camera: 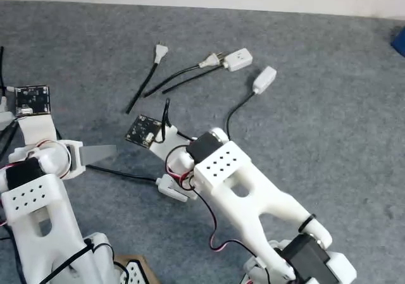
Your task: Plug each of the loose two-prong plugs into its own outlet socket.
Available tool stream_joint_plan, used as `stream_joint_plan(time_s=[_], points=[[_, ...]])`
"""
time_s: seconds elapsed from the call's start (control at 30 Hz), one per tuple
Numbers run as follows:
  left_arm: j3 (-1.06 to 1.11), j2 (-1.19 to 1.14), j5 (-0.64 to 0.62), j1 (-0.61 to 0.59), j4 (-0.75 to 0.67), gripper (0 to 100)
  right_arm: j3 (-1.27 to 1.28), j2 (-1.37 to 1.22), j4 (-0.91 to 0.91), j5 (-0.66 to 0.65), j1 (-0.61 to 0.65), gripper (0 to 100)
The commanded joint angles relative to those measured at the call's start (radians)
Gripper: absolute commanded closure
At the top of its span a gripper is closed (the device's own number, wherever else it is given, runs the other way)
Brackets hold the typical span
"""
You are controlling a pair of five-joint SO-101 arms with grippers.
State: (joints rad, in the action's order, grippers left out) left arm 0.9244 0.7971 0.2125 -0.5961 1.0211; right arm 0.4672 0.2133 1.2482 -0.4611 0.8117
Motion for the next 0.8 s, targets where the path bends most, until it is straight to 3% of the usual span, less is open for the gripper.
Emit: stream_joint_plan(time_s=[0.0, 0.33, 0.77], points=[[-0.041, 0.002, 0.006, -0.010, -0.012, 45, -0.065, -0.030, 0.028, -0.014, -0.013, 99.1], [-0.041, 0.002, 0.005, -0.012, -0.014, 45, -0.200, -0.056, 0.163, -0.014, -0.013, 99.1], [-0.038, 0.002, 0.005, -0.010, -0.012, 45, -0.191, -0.064, 0.139, -0.014, -0.008, 99.1]])
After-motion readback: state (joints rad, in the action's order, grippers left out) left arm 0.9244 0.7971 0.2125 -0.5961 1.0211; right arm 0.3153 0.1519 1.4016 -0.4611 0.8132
